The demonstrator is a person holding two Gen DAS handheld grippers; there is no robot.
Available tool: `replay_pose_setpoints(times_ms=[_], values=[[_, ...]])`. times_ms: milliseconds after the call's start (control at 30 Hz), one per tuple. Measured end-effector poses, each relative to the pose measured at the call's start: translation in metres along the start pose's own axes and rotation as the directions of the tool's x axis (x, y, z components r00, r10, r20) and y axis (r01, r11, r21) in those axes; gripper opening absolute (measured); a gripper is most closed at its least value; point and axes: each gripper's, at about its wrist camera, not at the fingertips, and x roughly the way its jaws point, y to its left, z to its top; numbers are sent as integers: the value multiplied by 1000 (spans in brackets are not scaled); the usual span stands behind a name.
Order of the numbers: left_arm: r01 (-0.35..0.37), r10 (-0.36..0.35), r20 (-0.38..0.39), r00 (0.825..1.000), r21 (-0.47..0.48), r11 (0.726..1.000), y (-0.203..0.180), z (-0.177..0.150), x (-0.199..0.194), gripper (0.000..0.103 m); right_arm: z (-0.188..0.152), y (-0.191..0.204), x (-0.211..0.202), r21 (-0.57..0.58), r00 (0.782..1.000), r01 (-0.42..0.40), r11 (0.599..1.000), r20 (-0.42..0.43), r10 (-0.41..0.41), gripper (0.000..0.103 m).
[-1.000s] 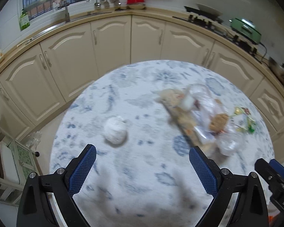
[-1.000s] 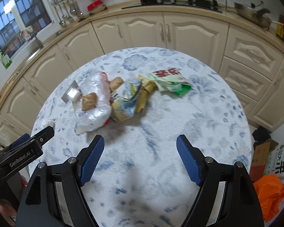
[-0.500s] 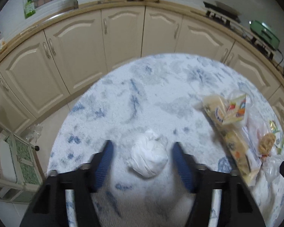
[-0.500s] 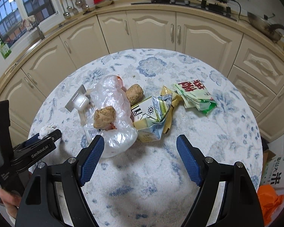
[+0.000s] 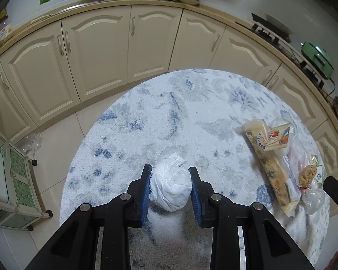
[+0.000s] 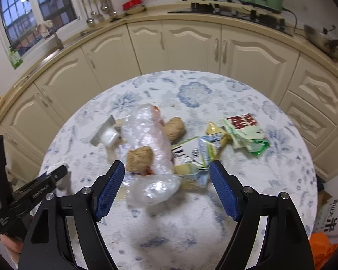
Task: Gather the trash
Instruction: 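Grasp the white tissue ball with the left tool while the right tool grasps the brown bread roll, then carry the tissue ball and bread roll over the light blue bin with both tools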
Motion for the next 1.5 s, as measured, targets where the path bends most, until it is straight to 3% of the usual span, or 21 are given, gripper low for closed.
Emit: replay_pose_setpoints(times_ms=[267, 500, 567, 600, 633, 1167, 1500], values=[[1, -1, 4, 1000, -15, 1000, 3, -6, -6, 28, -4, 28, 14, -102, 999, -42, 994, -5, 41, 62], [-9, 10, 11, 1000, -19, 1000, -1, -8, -7, 28, 2, 27, 33, -123, 1000, 10, 992, 5, -10, 57], [-9, 9, 10, 1000, -15, 1000, -2, -9, -7, 28, 2, 25, 40, -122, 1000, 25, 992, -8, -26, 50], [-4, 4, 9, 1000, -11, 1000, -3, -9, -8, 28, 0, 24, 42, -124, 999, 37, 992, -3, -38, 36], [-2, 2, 9, 1000, -9, 1000, -3, -9, -8, 28, -2, 22, 43, -120, 1000, 23, 993, -9, -24, 32], [-36, 33, 42, 999, 72, 997, -34, -13, -25, 28, -15, 11, 15, -80, 999, -28, 996, 19, 29, 29], [-5, -1, 48, 999, 124, 992, -55, -21, -38, 28, -20, -10, -13, -35, 998, -25, 999, 54, 27, 29]])
